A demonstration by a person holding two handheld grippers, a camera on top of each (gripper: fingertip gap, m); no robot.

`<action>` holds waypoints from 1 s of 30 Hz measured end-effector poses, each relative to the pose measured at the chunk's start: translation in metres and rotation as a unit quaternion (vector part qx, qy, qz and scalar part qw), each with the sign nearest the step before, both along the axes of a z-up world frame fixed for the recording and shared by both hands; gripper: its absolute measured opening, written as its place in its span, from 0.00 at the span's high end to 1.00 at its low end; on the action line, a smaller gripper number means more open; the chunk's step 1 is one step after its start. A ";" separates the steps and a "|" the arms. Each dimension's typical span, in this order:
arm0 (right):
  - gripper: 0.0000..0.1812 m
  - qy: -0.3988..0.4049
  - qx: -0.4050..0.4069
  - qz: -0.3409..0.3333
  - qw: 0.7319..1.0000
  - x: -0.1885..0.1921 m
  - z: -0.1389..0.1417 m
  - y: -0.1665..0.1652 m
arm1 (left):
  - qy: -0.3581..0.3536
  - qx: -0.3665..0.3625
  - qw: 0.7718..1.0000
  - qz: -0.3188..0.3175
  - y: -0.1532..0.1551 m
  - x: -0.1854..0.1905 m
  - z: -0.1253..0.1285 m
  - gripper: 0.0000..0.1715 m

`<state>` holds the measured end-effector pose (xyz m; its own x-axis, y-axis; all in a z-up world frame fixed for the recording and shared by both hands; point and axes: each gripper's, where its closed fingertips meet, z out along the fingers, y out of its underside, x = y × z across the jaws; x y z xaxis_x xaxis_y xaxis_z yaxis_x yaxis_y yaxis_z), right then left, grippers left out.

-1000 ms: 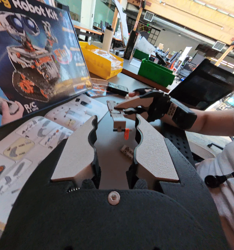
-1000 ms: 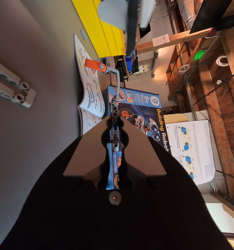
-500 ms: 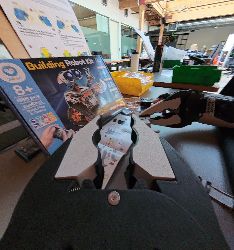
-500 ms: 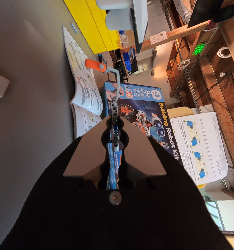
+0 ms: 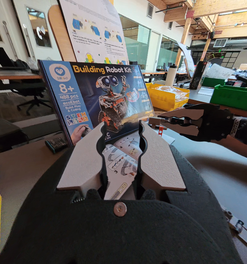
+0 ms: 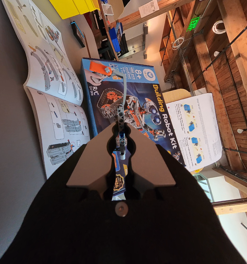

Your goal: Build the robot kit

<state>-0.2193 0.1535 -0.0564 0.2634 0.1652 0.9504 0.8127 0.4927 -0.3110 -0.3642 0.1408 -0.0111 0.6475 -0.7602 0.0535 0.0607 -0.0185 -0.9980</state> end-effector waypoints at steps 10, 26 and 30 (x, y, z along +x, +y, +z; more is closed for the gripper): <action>0.97 -0.034 -0.007 0.019 0.999 -0.024 -0.010 0.005 | -0.060 -0.095 0.992 -0.050 0.009 -0.008 -0.013 0.73; 0.97 -0.062 0.017 0.124 0.990 -0.058 -0.012 -0.038 | -0.043 -0.182 0.957 -0.220 -0.033 0.049 -0.032 0.71; 0.97 -0.073 0.034 0.164 0.983 -0.077 -0.012 -0.060 | -0.073 -0.280 0.898 -0.333 -0.061 0.056 -0.032 0.75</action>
